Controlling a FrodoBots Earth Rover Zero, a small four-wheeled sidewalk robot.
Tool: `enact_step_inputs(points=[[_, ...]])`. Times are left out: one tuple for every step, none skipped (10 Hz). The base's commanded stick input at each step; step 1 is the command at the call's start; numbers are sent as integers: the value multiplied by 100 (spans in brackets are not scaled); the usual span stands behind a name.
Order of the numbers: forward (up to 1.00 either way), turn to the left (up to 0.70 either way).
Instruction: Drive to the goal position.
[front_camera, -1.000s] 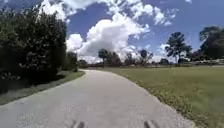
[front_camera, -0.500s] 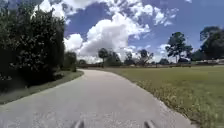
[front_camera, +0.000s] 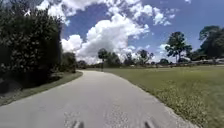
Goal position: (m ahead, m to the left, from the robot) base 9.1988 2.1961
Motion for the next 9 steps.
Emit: enact_step_inputs(points=[[50, 0], [50, 0], [50, 0], [50, 0], [50, 0], [50, 0], [50, 0], [50, 0], [50, 0]])
